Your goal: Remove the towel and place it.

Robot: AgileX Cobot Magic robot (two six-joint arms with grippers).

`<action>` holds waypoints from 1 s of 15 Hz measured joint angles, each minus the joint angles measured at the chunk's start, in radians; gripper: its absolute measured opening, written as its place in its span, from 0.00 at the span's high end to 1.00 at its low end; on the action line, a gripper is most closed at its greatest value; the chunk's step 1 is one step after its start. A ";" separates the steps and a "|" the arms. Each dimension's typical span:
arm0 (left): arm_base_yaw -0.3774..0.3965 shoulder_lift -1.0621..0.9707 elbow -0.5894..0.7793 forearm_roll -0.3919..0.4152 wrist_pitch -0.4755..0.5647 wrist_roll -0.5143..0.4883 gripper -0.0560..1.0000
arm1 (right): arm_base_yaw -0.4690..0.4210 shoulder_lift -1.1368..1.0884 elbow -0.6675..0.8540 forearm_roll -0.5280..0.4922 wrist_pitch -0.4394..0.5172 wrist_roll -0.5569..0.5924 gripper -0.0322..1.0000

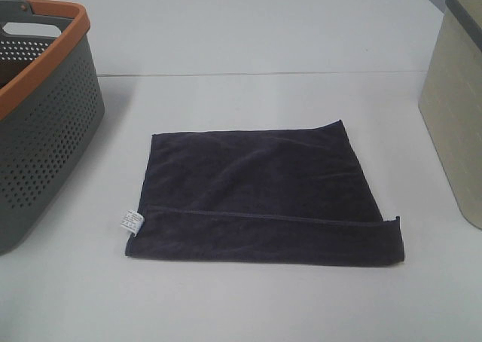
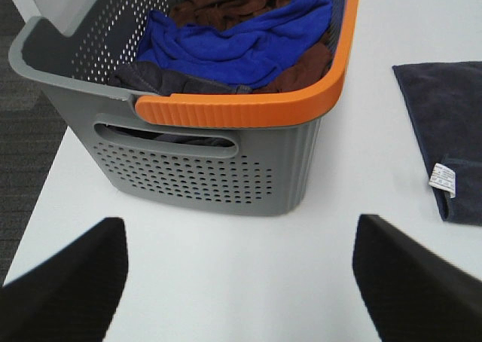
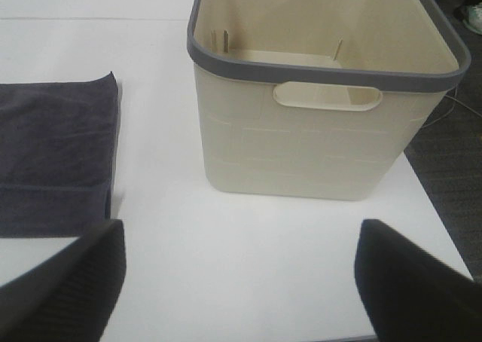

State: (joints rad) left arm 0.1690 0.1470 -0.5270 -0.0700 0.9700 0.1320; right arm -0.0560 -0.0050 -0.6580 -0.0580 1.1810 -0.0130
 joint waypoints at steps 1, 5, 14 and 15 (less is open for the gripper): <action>0.000 -0.044 0.003 -0.003 0.023 0.003 0.22 | 0.000 0.000 0.008 0.005 0.021 0.000 0.25; -0.025 -0.150 0.018 -0.017 0.082 -0.019 0.22 | 0.000 0.000 0.017 0.072 0.039 -0.017 0.25; -0.132 -0.151 0.029 0.041 0.079 -0.124 0.22 | 0.000 0.000 0.149 0.149 -0.095 -0.053 0.25; -0.131 -0.152 0.029 0.091 0.079 -0.188 0.22 | 0.000 0.000 0.154 0.149 -0.104 -0.054 0.25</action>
State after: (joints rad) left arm 0.0380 -0.0050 -0.4980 0.0210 1.0490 -0.0560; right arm -0.0560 -0.0050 -0.5040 0.0910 1.0770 -0.0670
